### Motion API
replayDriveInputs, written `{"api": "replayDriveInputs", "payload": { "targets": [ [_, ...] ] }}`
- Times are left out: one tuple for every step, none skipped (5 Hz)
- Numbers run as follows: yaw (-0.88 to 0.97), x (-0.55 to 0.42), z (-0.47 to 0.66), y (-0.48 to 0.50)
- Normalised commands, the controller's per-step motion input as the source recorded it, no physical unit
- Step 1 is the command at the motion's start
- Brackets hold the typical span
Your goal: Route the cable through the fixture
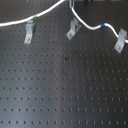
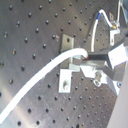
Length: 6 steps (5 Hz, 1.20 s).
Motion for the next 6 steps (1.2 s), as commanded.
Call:
{"api": "replayDriveInputs", "payload": {
  "targets": [
    [-0.11,-0.512,0.30,-0.060],
    [-0.26,-0.225,0.07,-0.001],
    [0.02,0.030,0.00,0.090],
    [0.53,0.427,0.11,-0.141],
    [0.65,0.274,0.20,-0.155],
    [0.27,-0.111,0.26,-0.101]
  ]
}}
